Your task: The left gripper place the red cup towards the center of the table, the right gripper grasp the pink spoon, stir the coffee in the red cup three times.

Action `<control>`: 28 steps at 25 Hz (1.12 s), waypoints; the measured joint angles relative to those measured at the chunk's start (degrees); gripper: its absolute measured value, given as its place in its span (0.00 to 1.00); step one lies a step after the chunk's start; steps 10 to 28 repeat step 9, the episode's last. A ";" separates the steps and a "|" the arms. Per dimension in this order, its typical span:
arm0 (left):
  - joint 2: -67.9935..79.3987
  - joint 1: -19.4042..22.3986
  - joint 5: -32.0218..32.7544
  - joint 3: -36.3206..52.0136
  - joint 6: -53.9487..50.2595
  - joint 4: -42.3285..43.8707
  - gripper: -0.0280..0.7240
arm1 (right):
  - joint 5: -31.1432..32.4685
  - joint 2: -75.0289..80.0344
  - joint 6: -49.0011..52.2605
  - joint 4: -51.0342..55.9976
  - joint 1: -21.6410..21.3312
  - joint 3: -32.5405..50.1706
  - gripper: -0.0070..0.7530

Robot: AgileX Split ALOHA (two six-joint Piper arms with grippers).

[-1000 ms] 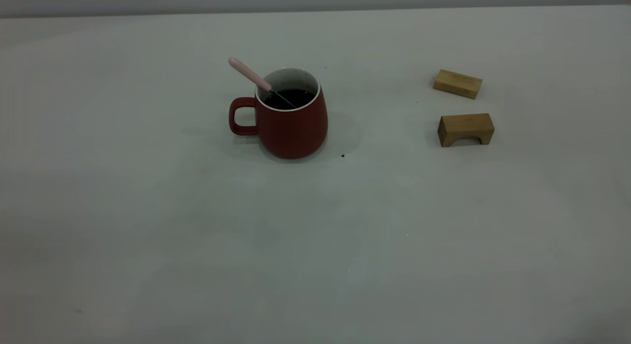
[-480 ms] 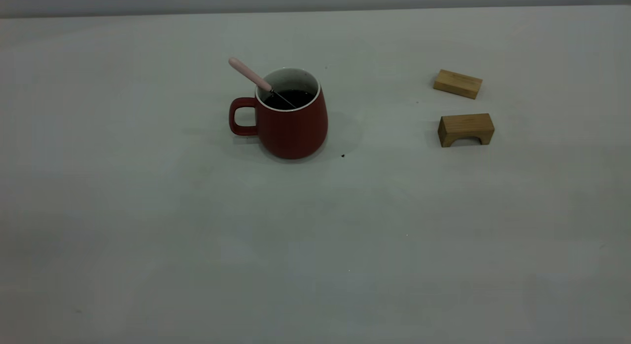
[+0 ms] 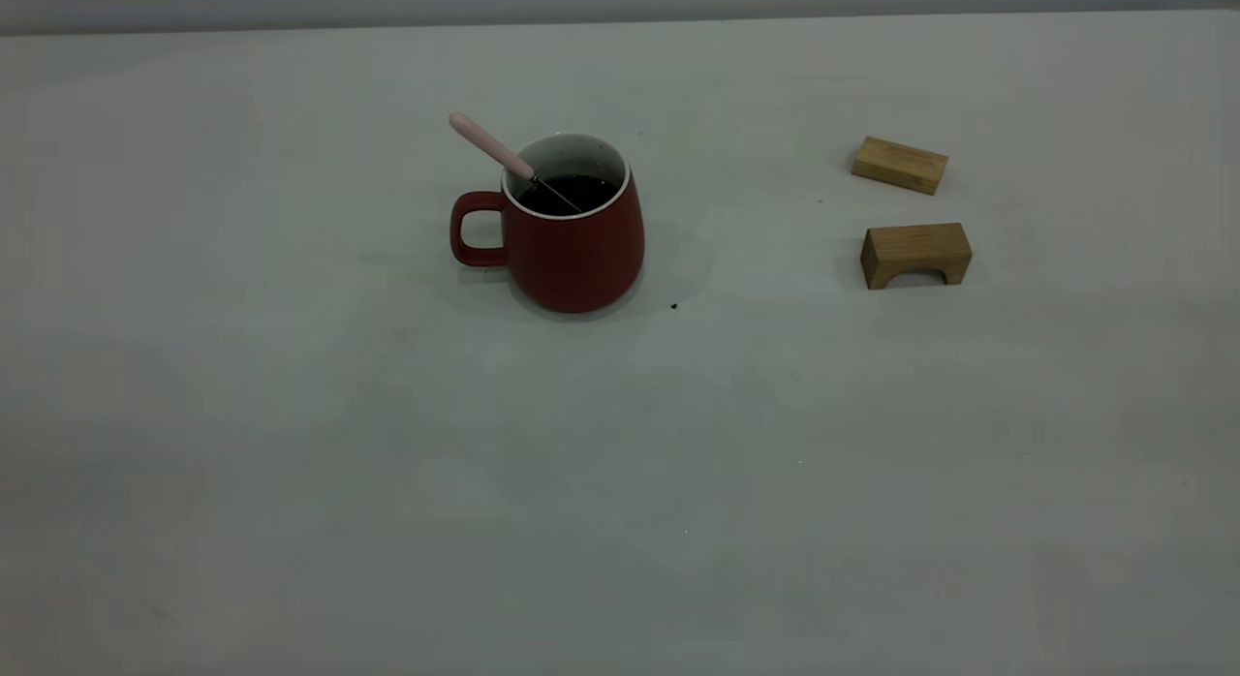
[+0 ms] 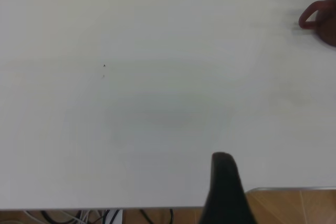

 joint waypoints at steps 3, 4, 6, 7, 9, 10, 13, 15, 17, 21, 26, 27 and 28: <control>0.00 0.00 0.00 0.00 0.00 0.00 0.83 | 0.00 0.00 0.05 -0.02 0.00 0.00 0.32; 0.00 0.00 0.00 0.00 0.00 0.00 0.83 | 0.00 0.00 0.05 -0.06 0.00 0.00 0.32; 0.00 0.00 0.00 0.00 0.00 0.00 0.83 | 0.00 0.00 0.05 -0.06 0.00 0.00 0.32; 0.00 0.00 0.00 0.00 0.31 0.00 0.83 | 0.00 0.00 0.05 -0.06 0.00 0.00 0.32; 0.00 0.00 0.00 0.00 0.00 0.00 0.83 | 0.00 0.00 0.05 -0.06 0.00 0.00 0.32; 0.00 0.00 0.00 0.00 0.00 0.00 0.83 | 0.00 0.00 0.05 -0.06 0.00 0.00 0.32; 0.00 0.00 0.00 0.00 0.00 0.00 0.83 | 0.00 0.00 0.05 -0.06 0.00 0.00 0.32; 0.00 0.00 0.00 0.00 0.00 0.00 0.83 | 0.00 0.00 0.05 -0.06 0.00 0.00 0.32; 0.00 0.00 0.00 0.00 0.00 0.00 0.83 | 0.00 0.00 0.05 -0.06 0.00 0.00 0.32; 0.00 0.00 0.00 0.00 0.00 0.00 0.83 | 0.00 0.00 0.05 -0.06 0.00 0.00 0.32; 0.00 0.00 0.00 0.00 0.00 0.00 0.83 | 0.00 0.00 0.05 -0.06 0.00 0.00 0.32; 0.00 0.00 0.00 0.00 0.00 0.00 0.83 | 0.00 0.00 0.05 -0.06 0.00 0.00 0.32; 0.00 0.00 0.00 0.00 0.00 0.00 0.83 | 0.00 0.00 0.05 -0.06 0.00 0.00 0.32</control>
